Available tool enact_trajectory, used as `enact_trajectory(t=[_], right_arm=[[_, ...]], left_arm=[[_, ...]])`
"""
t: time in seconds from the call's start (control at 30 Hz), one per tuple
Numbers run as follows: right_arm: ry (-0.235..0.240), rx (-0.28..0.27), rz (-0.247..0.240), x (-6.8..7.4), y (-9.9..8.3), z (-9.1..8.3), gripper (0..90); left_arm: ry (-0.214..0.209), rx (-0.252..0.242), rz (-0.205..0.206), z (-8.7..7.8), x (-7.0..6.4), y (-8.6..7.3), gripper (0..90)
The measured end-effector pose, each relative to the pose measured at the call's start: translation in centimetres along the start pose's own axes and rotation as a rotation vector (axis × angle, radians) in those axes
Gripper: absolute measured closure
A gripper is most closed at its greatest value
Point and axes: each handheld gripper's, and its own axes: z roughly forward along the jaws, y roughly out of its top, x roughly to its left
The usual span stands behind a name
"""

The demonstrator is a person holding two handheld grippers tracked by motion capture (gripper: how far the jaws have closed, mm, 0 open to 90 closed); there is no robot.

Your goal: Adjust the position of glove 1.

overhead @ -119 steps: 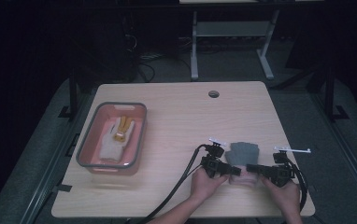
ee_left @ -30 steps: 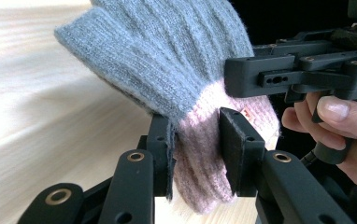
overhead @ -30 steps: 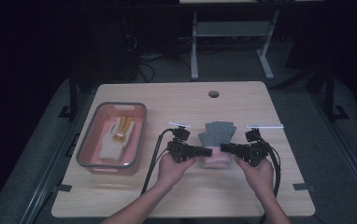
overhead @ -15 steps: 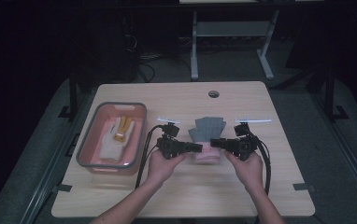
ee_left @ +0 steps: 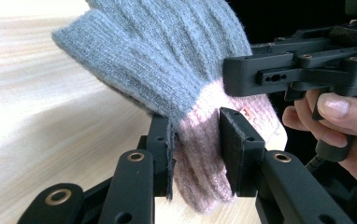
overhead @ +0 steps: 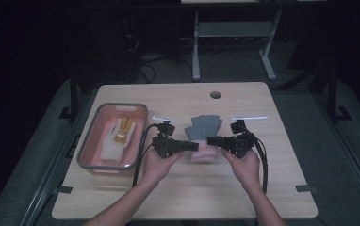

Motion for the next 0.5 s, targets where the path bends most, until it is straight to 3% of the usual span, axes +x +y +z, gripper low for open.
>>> enact_trajectory(t=[0.23, 0.5], right_arm=[[0.020, 0.003, 0.010, 0.7, 0.6, 0.6, 73.4], [0.030, 0.002, -0.017, 1.7, 1.5, 1.2, 73.4]], left_arm=[[0.006, -0.006, 0.006, -1.1, 0.4, 0.2, 66.4], [0.011, -0.031, 0.003, -2.4, 0.7, 0.4, 66.4]])
